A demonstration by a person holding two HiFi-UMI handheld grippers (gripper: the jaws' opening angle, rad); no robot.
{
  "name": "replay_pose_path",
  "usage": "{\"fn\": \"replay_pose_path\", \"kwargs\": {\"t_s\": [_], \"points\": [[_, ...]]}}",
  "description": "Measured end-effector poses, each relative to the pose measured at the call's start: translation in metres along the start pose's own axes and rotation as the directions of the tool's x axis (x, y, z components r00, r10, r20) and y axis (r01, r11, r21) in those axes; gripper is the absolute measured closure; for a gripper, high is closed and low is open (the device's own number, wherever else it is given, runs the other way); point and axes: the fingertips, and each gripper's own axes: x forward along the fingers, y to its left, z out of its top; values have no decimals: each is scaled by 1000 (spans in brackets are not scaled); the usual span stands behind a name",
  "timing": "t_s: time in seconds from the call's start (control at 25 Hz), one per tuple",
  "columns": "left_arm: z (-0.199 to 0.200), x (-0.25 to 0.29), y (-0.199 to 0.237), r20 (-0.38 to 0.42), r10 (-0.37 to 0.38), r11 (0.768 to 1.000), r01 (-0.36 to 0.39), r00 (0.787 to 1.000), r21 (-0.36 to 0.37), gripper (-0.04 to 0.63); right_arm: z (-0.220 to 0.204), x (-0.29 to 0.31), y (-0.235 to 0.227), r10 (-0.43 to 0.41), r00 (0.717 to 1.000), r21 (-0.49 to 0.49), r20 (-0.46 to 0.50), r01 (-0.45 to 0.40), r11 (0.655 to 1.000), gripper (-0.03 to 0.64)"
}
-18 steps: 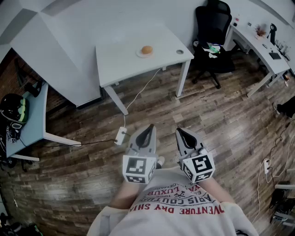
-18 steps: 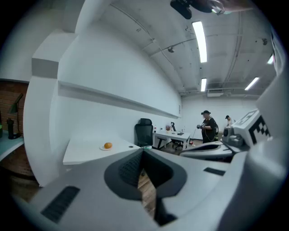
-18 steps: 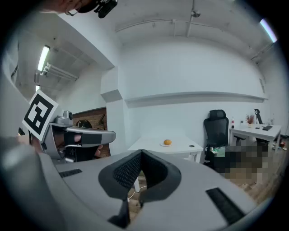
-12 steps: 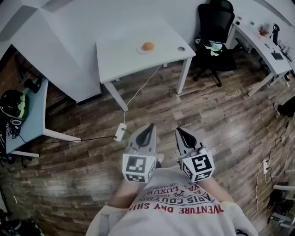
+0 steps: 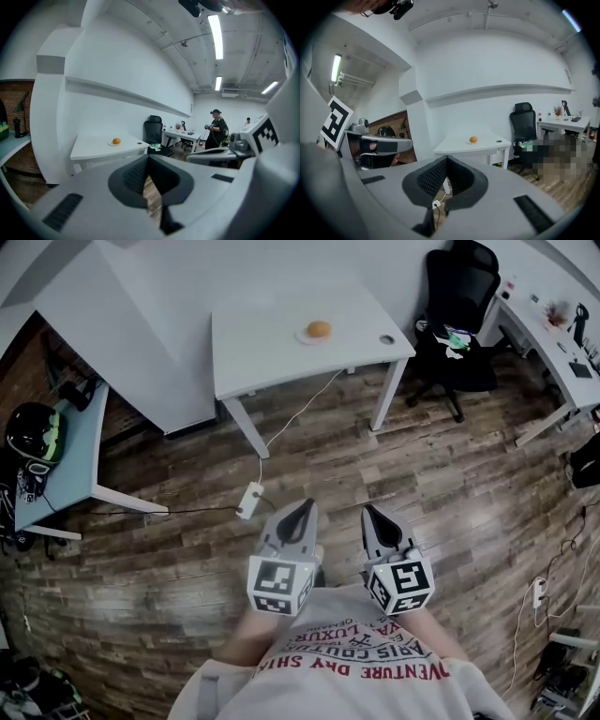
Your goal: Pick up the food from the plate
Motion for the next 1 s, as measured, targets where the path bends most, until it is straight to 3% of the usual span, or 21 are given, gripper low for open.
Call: {"fn": "replay_pose_path", "kwargs": {"t_s": [0.28, 0.64, 1.0], "points": [[10, 28, 26, 19, -28, 999, 29, 999, -26, 591, 11, 34, -18, -46, 999, -3, 2, 46, 999, 606], [43, 76, 109, 49, -76, 997, 77, 996, -12, 591, 47, 121, -8, -90, 995, -17, 31, 91, 996, 606], [42, 116, 175, 25, -79, 994, 80, 997, -73, 591, 47, 179, -16, -131, 991, -17, -39, 131, 991, 606]]}}
